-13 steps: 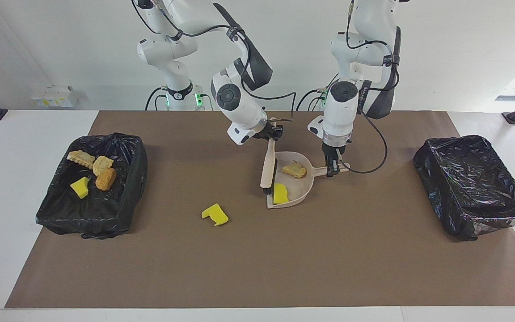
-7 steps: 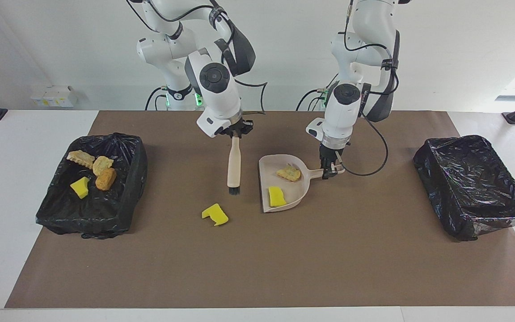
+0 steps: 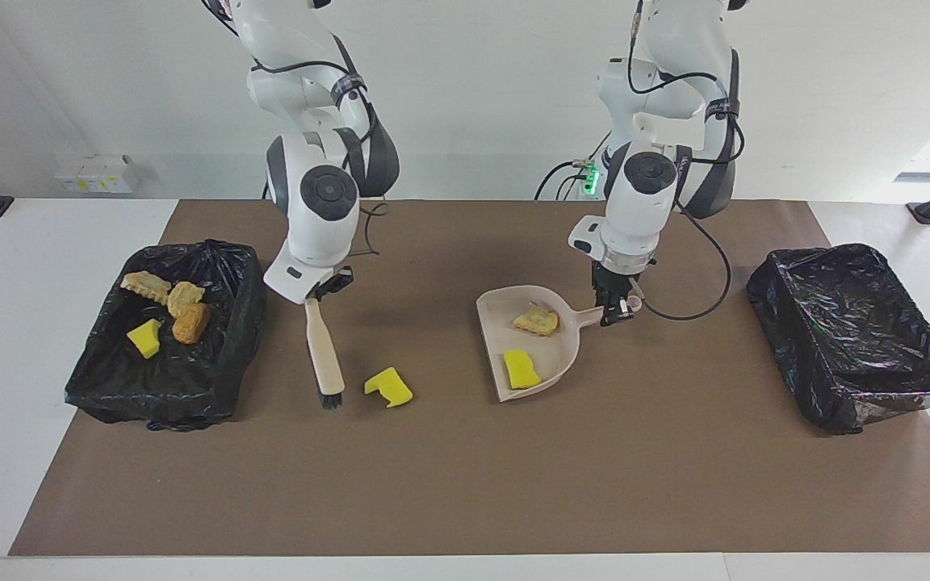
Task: Sweep and dump trash in bin
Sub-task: 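Brush the remaining yellow pieces into the dustpan with the right gripper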
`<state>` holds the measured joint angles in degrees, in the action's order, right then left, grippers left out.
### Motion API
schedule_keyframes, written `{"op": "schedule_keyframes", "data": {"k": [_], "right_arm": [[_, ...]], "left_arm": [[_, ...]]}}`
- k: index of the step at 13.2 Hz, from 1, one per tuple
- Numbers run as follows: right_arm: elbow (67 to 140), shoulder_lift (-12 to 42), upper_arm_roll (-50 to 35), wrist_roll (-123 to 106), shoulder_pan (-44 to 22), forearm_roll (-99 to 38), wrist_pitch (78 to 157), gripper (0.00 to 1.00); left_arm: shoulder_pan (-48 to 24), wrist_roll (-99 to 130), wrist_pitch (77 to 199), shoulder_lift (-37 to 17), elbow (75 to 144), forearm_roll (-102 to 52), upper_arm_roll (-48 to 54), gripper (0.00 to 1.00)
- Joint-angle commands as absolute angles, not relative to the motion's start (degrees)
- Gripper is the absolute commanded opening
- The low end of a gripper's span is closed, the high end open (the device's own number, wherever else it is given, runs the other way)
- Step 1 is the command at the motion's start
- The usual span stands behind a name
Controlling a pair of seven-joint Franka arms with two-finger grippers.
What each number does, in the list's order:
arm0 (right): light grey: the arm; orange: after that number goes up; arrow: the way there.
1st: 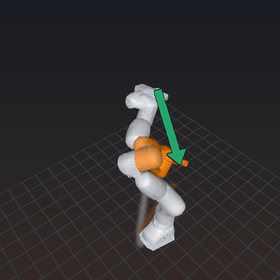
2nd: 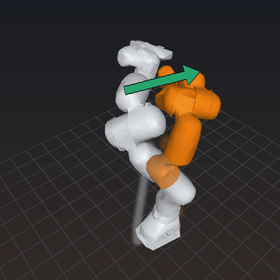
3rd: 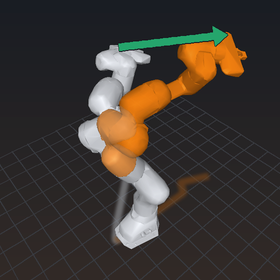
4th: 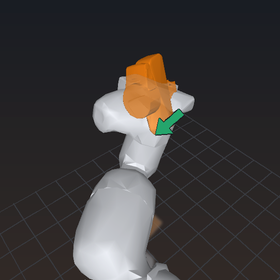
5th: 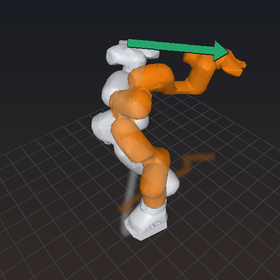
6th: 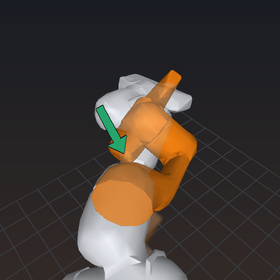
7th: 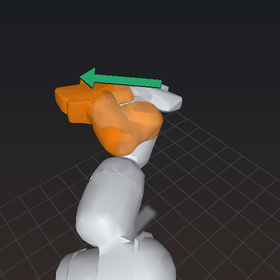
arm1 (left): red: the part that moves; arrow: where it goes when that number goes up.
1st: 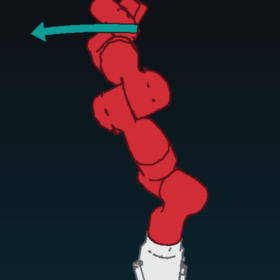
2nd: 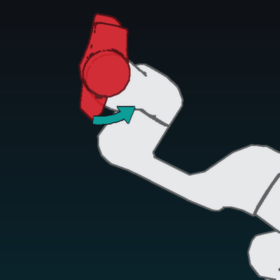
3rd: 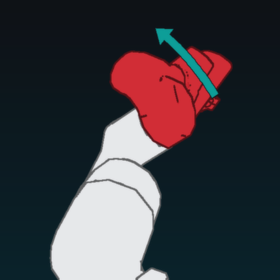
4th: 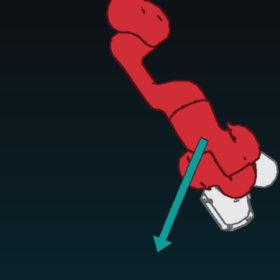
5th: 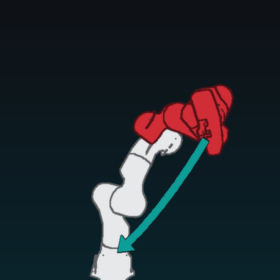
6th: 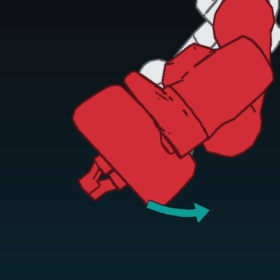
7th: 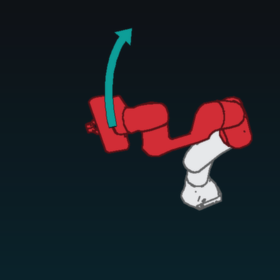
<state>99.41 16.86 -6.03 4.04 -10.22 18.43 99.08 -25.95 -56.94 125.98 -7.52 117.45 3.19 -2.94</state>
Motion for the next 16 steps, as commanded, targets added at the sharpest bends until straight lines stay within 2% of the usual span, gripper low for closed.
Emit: {"op": "schedule_keyframes", "data": {"k": [1, 7, 9, 11, 13, 16], "right_arm": [[93.9, 23.3, -6.9, 3.4, -11.2, 19.2, 99.3, 0.0], [101.1, 20.9, -7.5, 3.0, -12.5, -1.4, 100.4, 0.0], [104.1, 19.2, -8.3, 3.5, -15.5, -4.6, 102.4, 0.0], [106.7, 17.5, -8.7, 3.0, -16.7, -15.7, 103.3, 0.0], [106.7, 16.9, -8.6, 5.1, -20.8, -21.9, 103.1, 0.0], [104.9, 15.0, -8.6, 11.8, -21.4, -25.6, 102.9, 0.0]], "left_arm": [[-26.4, -52.1, 122.4, -8.0, 115.7, 6.0, -3.1, 0.0], [-27.2, -49.7, 122.6, -8.1, 117.2, 7.9, -2.8, 0.0], [-28.0, -48.6, 123.7, -8.0, 117.9, 7.9, -2.8, 0.0], [-28.0, -48.5, 125.3, -7.8, 118.7, 7.9, -2.7, 0.0], [-28.1, -48.3, 126.9, -8.3, 119.3, 7.9, -2.7, 0.0], [-28.0, -48.5, 130.9, -7.7, 121.9, 7.8, -2.7, 0.0]]}}
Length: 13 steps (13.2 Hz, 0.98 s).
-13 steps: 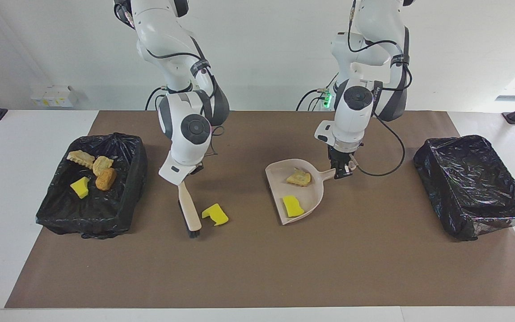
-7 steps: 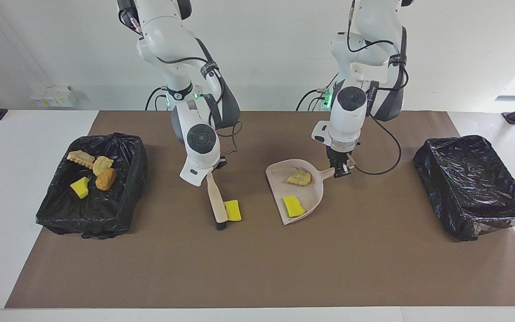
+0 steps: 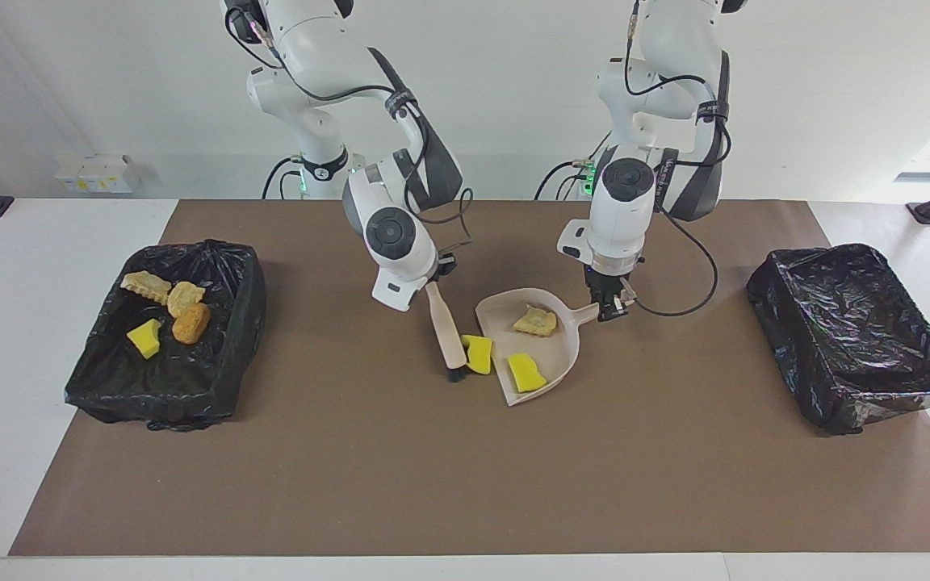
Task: Sweep and dump trash in bin
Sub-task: 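Brush the remaining yellow pieces into the dustpan with the right gripper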
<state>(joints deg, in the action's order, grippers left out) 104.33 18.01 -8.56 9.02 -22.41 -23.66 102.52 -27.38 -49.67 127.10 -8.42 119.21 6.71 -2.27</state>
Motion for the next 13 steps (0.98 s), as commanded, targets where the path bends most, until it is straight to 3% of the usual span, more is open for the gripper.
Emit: {"op": "schedule_keyframes", "data": {"k": [1, 7, 10, 13], "right_arm": [[104.9, 12.9, -8.3, 16.1, -21.1, -24.8, 102.5, 0.0], [105.5, 3.6, -8.1, 25.4, -17.5, -13.8, 88.6, 0.0], [113.4, -1.4, -8.4, 26.7, -17.7, -12.1, 89.9, 0.0], [120.6, -5.5, -8.6, 27.2, -19.6, -12.7, 95.5, 0.0]], "left_arm": [[-27.3, -49.3, 133.9, -7.4, 123.3, 7.7, -2.6, 0.0], [-24.4, -58.7, 139.0, -8.0, 123.5, -2.9, -2.6, 0.0], [-22.7, -60.3, 136.3, -7.8, 121.6, -3.5, -2.6, 0.0], [-20.3, -60.3, 127.3, -7.8, 114.6, -3.7, -2.7, 0.0]]}}
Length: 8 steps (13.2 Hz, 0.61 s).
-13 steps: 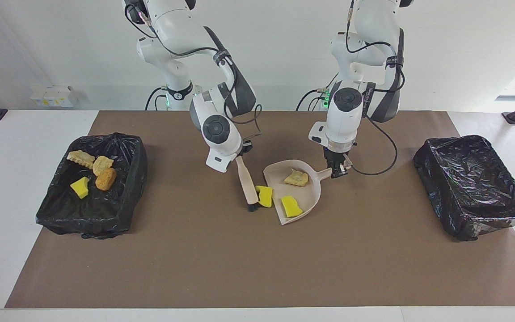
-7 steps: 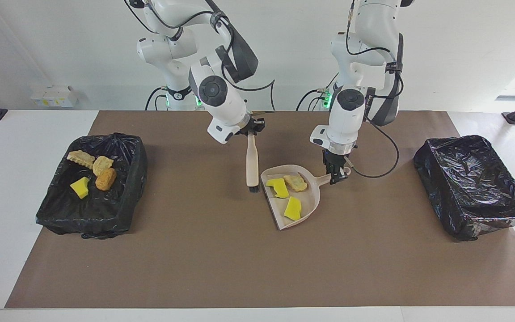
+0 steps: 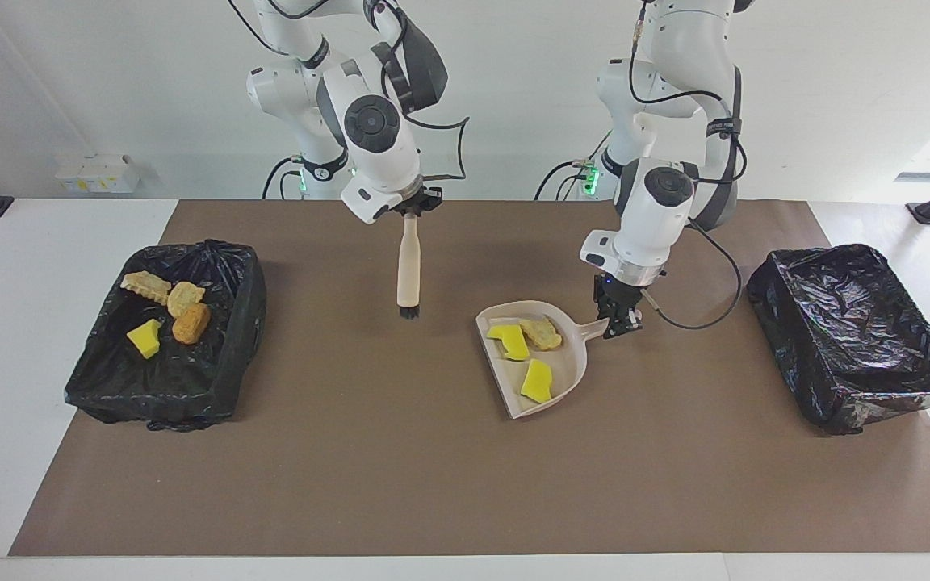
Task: Sweep and dump trash in bin
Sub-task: 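Carry the dustpan to the bin nearest the left gripper and tip it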
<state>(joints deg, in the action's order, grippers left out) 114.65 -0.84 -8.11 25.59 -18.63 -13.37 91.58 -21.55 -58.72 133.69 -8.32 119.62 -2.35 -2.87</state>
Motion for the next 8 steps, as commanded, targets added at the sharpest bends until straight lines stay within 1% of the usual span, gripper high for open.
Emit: {"op": "schedule_keyframes", "data": {"k": [1, 4, 6, 8], "right_arm": [[120.8, -5.3, -8.6, 28.4, -21.1, -13.0, 96.1, 0.0], [121.0, -3.3, -8.6, 32.3, -25.0, -13.7, 100.4, 0.0], [120.9, -1.8, -8.6, 32.9, -26.1, -16.0, 103.4, 0.0], [120.9, -0.3, -8.6, 35.5, -29.1, -16.4, 105.3, 0.0]], "left_arm": [[-19.2, -60.6, 123.8, -8.0, 111.7, -3.7, -2.7, 0.0], [-14.4, -66.3, 118.3, -8.0, 107.1, -3.8, -2.6, 0.0], [-11.1, -71.2, 114.7, -8.0, 103.9, -4.9, -2.6, 0.0], [-6.4, -77.8, 112.8, -8.0, 102.7, -5.8, -2.6, 0.0]]}}
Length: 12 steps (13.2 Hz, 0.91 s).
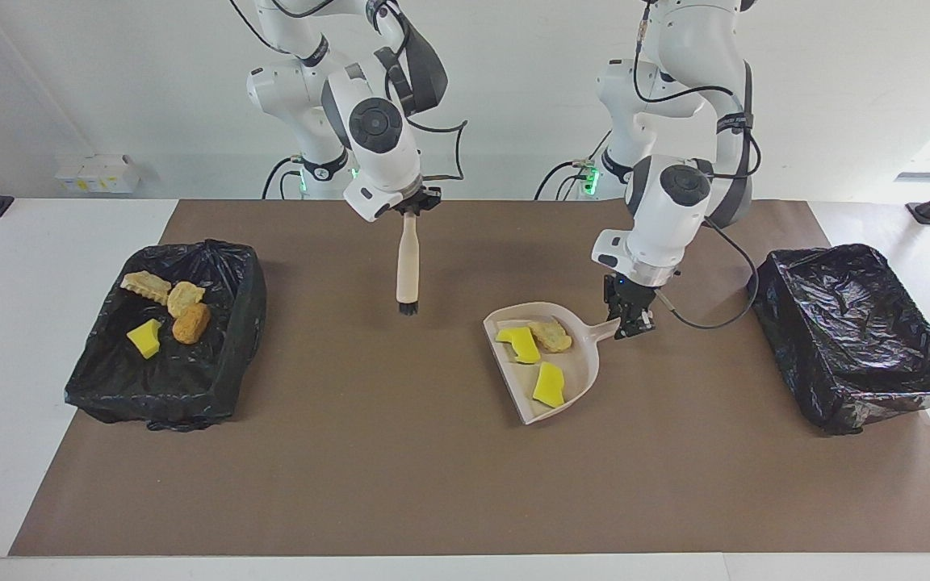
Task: Sweep and dump trash in bin
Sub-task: 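Carry the dustpan to the bin nearest the left gripper and tip it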
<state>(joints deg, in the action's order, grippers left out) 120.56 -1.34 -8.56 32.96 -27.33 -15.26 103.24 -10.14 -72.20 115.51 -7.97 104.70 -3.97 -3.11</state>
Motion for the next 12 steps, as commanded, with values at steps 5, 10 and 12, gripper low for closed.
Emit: {"op": "schedule_keyframes", "data": {"k": [5, 10, 12], "right_arm": [[120.8, 4.1, -8.6, 38.6, -35.3, -16.4, 112.3, 0.0], [119.5, 6.8, -8.6, 40.3, -37.7, -16.4, 117.1, 0.0], [117.3, 9.3, -8.6, 40.5, -38.8, -16.0, 117.2, 0.0]], "left_arm": [[6.0, -95.8, 108.9, -7.8, 101.4, -9.3, -2.5, 0.0], [19.5, -114.5, 105.3, -8.5, 97.2, -8.8, -2.8, 0.0], [24.0, -120.8, 104.9, -9.8, 94.1, -7.6, -3.1, 0.0]]}}
